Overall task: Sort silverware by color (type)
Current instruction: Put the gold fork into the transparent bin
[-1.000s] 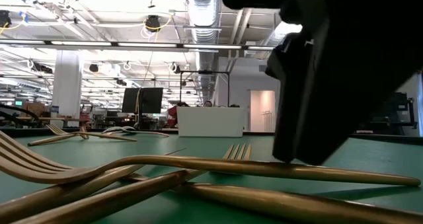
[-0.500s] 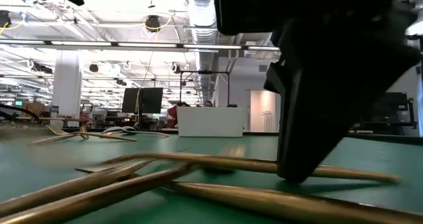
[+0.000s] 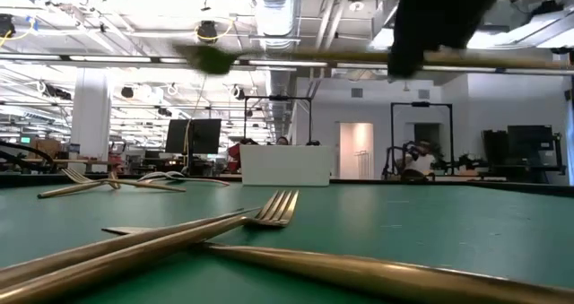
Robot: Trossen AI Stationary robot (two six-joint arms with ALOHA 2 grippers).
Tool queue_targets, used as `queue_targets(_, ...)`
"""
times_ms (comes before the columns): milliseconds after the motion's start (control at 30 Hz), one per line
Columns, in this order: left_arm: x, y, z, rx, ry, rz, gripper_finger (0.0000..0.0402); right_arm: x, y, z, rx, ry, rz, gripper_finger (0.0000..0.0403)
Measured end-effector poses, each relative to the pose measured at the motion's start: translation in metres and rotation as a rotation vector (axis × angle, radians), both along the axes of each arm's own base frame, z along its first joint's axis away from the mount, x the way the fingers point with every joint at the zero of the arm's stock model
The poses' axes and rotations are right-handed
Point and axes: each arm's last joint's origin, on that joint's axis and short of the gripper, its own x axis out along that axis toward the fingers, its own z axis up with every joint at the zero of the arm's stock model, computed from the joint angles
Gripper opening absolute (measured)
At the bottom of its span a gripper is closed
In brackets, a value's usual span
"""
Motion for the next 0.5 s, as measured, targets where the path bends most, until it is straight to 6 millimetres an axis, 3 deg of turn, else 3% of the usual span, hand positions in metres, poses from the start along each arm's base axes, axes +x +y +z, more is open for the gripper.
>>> queue_targets(200,0.009,-0.002,0.009,0.024,-0.163,0.062,0.0121,-0.015,-0.019,0.048,-0.115,-0.220,-0.265,0.0016)
queue_targets(500,0.044,-0.020,0.036,0.102,-0.472,-0.057,0.0121,-0.023,-0.028,0.095,-0.255,-0.602,-0.524,0.0016)
